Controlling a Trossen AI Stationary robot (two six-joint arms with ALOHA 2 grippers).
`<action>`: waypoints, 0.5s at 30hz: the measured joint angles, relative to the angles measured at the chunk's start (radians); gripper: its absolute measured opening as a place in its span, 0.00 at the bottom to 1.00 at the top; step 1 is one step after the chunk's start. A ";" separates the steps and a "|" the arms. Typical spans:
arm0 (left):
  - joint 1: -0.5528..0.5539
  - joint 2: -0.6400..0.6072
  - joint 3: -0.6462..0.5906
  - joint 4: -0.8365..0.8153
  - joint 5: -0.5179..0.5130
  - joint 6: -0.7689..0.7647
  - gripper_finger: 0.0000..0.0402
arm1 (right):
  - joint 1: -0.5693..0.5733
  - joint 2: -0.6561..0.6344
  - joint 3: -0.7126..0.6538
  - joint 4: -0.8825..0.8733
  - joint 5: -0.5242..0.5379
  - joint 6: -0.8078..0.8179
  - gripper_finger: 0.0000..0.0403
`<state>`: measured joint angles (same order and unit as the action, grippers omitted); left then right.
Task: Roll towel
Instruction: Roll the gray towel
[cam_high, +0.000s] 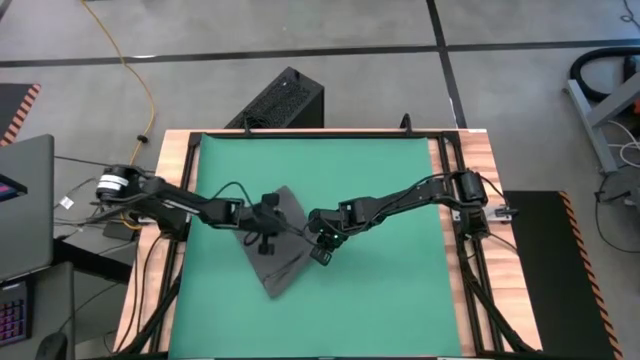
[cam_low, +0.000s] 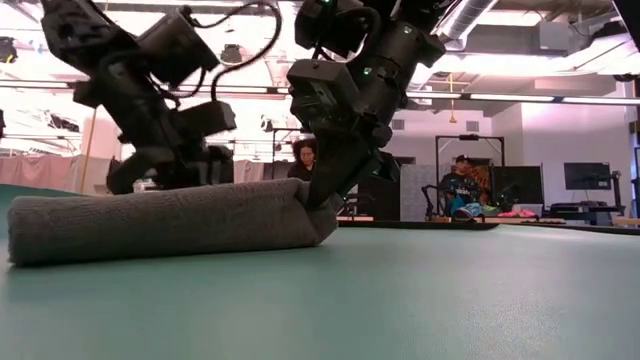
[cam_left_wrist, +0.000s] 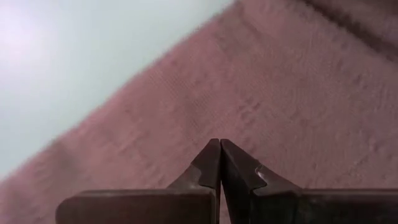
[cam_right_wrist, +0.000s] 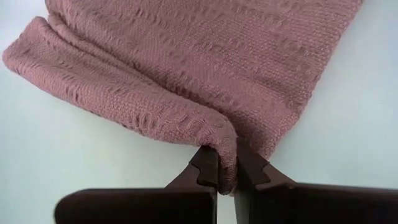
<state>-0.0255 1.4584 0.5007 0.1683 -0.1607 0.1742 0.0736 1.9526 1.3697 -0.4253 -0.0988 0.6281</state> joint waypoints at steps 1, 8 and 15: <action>0.004 0.023 0.000 0.013 0.013 0.001 0.00 | 0.001 0.000 0.000 0.000 0.000 0.000 0.07; 0.003 0.150 0.056 0.088 0.074 0.014 0.00 | 0.016 -0.001 0.000 -0.016 -0.004 0.018 0.07; -0.012 0.213 0.112 0.082 0.149 0.051 0.00 | 0.052 -0.003 0.000 -0.027 -0.009 0.050 0.07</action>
<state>-0.0371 1.6714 0.6122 0.2504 -0.0116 0.2253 0.1257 1.9495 1.3697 -0.4521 -0.1076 0.6777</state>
